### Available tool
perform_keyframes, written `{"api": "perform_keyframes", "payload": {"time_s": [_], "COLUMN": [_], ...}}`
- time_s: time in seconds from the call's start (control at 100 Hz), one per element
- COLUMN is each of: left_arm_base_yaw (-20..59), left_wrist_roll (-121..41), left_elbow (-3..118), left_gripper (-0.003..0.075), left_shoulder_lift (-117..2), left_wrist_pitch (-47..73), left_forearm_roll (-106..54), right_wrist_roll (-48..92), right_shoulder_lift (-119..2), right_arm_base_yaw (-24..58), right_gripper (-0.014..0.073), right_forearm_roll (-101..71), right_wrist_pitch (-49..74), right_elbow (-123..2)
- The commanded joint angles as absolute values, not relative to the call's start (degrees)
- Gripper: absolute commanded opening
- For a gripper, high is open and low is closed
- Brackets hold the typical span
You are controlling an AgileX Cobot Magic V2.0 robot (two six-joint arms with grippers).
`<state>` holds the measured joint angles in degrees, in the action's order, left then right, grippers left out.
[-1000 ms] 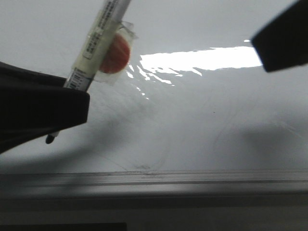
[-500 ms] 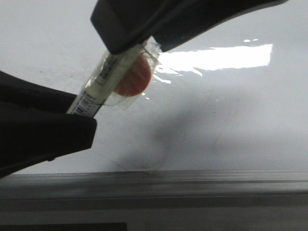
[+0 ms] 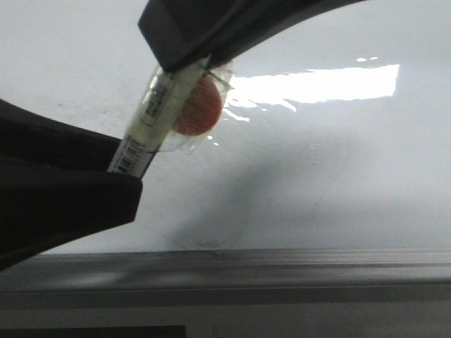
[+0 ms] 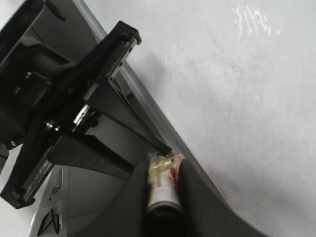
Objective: Write number 9 on whiteboard
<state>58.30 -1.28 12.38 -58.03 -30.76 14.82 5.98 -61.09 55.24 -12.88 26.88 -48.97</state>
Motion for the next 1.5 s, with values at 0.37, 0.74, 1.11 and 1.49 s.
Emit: {"api": "perform_keyframes", "payload": {"time_s": [0.37,0.74,1.11,1.49], "left_arm_base_yaw": [56.78,49.19,49.19,49.19], "left_wrist_roll": [-0.82,-0.58,-0.58,-0.58], "left_elbow": [13.08,13.08,13.08,13.08], "left_gripper": [0.0358,0.0358,0.0358,0.0358], "left_shoulder_lift": [-37.27,-31.93,-31.93,-31.93], "left_wrist_pitch": [-20.82,-20.10,-20.10,-20.10], "left_forearm_roll": [-1.18,-2.05,-2.05,-2.05], "right_wrist_roll": [6.36,4.03,3.87,2.34], "right_shoulder_lift": [-58.72,-61.77,-69.56,-68.26], "right_arm_base_yaw": [46.32,35.41,36.78,33.19], "right_gripper": [-0.0063,-0.0063,-0.0059,-0.0059], "right_forearm_roll": [-11.82,-11.82,-12.00,-8.94], "right_wrist_pitch": [24.31,28.37,36.61,37.22], "right_elbow": [-55.15,-62.83,-66.70,-70.57]}}
